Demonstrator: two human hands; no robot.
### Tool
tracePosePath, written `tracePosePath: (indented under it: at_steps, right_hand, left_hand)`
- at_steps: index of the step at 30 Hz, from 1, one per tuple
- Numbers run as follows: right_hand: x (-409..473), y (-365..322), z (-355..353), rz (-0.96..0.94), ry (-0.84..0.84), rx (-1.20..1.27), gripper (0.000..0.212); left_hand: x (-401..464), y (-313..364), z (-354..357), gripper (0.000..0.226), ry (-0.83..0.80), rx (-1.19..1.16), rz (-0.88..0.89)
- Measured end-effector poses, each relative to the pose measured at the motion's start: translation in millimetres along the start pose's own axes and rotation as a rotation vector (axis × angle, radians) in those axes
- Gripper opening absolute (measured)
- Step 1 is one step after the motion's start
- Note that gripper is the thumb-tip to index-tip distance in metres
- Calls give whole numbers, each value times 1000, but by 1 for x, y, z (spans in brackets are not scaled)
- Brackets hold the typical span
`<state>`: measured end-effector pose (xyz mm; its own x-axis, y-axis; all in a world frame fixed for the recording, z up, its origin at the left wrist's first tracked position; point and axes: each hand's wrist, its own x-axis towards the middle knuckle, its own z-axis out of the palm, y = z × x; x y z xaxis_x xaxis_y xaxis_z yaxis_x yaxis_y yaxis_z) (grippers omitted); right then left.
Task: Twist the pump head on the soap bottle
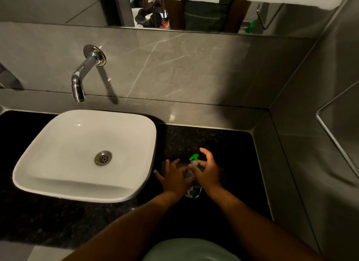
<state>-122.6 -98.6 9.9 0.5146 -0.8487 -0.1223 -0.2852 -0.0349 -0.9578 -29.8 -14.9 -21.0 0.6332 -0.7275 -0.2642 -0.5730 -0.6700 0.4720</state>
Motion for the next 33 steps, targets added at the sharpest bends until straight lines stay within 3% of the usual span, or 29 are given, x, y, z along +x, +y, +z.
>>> tracePosePath:
  at_steps: [8, 14, 20, 27, 33]
  right_hand:
    - [-3, 5, 6, 7, 127, -72, 62]
    - [-6, 1, -4, -2, 44, -25, 52]
    - [-6, -23, -42, -86, -170, -258, 53]
    - [-8, -57, -56, -57, -100, -363, 28]
    - [-8, -75, -32, -41, -71, -581, 40]
  left_hand:
    - [-2, 5, -4, 51, 14, 26, 23]
    - [4, -2, 1, 54, 7, -60, 109]
    - [16, 3, -7, 48, 83, -225, 181]
    - [19, -7, -10, 59, 59, -183, 160]
    - [19, -9, -7, 62, 68, -124, 176]
